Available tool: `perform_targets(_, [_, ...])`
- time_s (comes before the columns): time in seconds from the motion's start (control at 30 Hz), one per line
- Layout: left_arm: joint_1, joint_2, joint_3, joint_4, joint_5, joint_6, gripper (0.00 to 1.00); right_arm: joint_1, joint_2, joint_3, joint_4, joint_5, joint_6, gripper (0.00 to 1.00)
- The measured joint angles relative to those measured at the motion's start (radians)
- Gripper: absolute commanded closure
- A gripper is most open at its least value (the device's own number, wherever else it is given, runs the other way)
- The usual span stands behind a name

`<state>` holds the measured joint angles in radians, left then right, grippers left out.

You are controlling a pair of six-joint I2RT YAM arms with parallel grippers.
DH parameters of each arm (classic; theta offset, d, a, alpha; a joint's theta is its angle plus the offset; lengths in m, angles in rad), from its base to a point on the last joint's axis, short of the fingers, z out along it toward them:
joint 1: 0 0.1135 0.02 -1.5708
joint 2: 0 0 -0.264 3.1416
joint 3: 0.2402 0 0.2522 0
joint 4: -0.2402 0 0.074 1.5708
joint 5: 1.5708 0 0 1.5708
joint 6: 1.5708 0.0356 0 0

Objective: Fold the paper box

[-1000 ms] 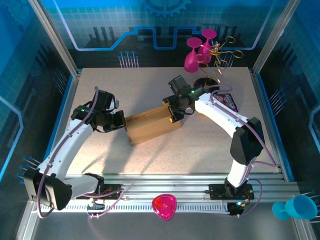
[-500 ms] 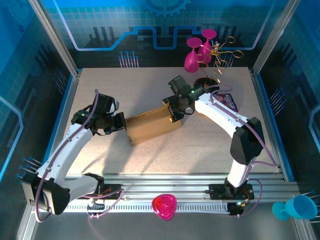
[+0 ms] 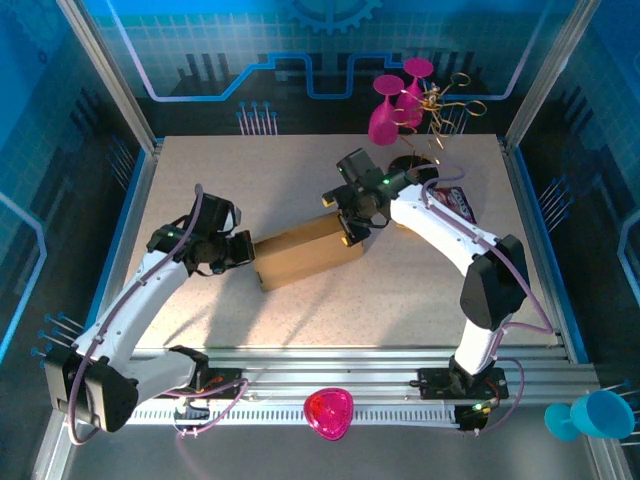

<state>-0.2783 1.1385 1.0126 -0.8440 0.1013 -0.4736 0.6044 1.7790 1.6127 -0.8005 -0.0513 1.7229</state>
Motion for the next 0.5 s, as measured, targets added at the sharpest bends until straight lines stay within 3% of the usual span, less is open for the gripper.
perform_targets(0.3, [-0.003,0.000,0.000,0.002,-0.008,0.000,1.00,-0.079,-0.173,0.003,-0.075,0.001,-0.104,0.18])
perform_targets(0.5, [-0.009,0.000,0.000,0.001,-0.018,0.000,1.00,-0.175,-0.254,-0.066,-0.065,-0.018,-0.161,0.16])
